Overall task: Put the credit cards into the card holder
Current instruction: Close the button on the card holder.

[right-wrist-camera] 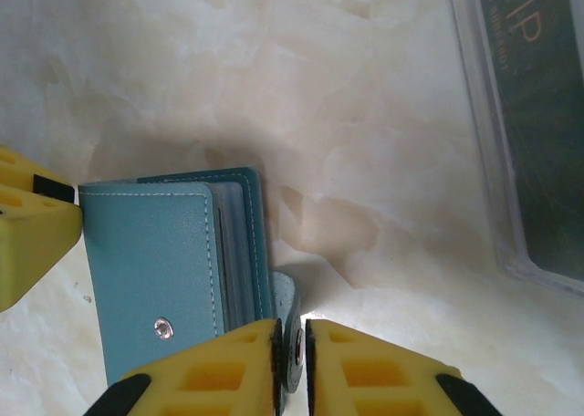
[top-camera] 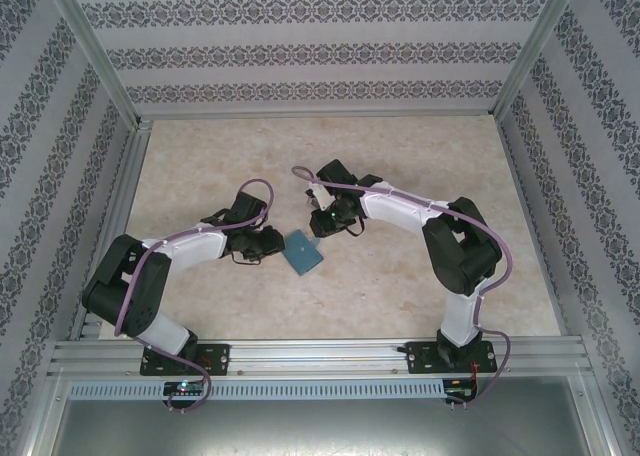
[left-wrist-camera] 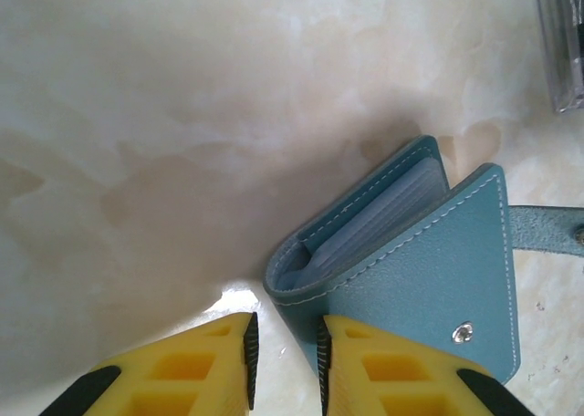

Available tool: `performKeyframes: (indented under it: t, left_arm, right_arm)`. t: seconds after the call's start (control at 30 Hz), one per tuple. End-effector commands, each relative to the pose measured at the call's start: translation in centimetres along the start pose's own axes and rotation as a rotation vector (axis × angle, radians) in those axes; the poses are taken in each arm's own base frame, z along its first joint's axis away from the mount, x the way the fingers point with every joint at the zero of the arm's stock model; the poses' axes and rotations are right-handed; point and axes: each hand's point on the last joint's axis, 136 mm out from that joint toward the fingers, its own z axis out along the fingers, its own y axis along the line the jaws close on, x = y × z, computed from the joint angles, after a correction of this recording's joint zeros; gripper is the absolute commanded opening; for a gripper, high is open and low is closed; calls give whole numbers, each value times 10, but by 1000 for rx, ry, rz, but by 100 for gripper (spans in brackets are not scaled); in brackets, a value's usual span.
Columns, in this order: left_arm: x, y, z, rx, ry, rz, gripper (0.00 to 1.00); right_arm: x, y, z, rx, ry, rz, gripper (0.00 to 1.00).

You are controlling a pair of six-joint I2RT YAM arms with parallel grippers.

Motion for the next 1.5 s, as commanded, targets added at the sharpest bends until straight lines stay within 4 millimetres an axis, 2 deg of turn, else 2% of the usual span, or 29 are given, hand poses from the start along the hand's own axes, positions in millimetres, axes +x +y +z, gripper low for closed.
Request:
performKeyframes:
  t: [0.0,0.2,0.33,0.6,1.0,1.13,1.47]
  left_arm:
    - [-6,-12,0,18,-16,43,27]
    - [-6,-11,1,15,-16,42,27]
    - [-6,-11,1,19,-15,42,27]
    - [-5,-18,5,35,-9,43,27]
    - [-5,-20,10,33,-4,43,27]
    - [-4,-21,11,30,1,45,27]
    - [-5,-20,10,25,0,49,27]
  right_arm:
    - [-1,0,2,-13,15,-1,18]
    - [0,-1,1,-23,18,6,6]
    - [0,2,-3,-35,10,10,1]
    - [2,24,-11,-132,-18,22,1]
    - [14,49,-2,-207,9,22,1]
    - [20,51,5,-213,24,27,1]
    - [21,54,13,-220,44,27,1]
